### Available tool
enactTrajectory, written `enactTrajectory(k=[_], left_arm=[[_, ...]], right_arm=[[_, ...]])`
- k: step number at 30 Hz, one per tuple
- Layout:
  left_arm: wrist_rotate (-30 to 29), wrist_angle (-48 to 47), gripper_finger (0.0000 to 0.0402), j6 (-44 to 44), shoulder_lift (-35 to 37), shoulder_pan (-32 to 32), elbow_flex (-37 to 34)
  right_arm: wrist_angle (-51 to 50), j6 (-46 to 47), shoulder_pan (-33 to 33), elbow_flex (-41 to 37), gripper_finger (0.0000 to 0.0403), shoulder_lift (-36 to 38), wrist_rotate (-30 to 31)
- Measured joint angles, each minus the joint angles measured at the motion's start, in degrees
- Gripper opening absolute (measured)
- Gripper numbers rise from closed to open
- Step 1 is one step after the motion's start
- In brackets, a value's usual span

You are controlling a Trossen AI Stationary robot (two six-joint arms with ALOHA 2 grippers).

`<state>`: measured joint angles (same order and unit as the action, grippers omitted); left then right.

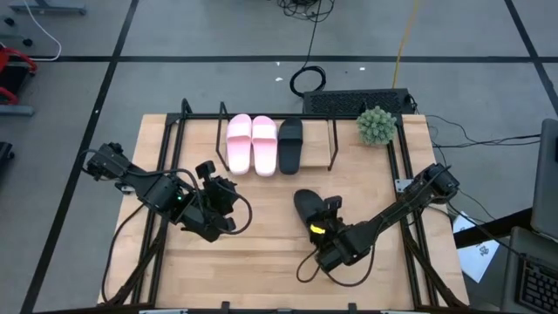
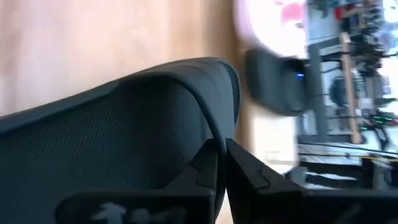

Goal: Pick and place slides into the shelf
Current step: Put the black slipper on the shelf

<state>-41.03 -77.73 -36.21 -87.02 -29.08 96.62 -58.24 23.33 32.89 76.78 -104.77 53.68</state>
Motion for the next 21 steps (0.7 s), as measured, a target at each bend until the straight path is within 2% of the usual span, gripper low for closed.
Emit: enactTrajectory(k=[11, 16, 21], left_arm=[[-0.01, -0.65, 0.0145, 0.35, 0.00, 0.02, 0.00], [-0.01, -3.95, 0.0145, 0.42, 0.00, 0.02, 0.00], [-1.62, -8.11, 0.0145, 0.09, 0.00, 0.02, 0.00]], right_arm=[[-16.81, -0.07, -7.25, 16.13, 0.0001, 0.33, 10.86], [-22.16, -0.20, -14.40, 20.27, 0.0001, 0.35, 12.60], [-22.98, -1.03, -22.42, 20.91, 0.0001, 1.27, 12.58]])
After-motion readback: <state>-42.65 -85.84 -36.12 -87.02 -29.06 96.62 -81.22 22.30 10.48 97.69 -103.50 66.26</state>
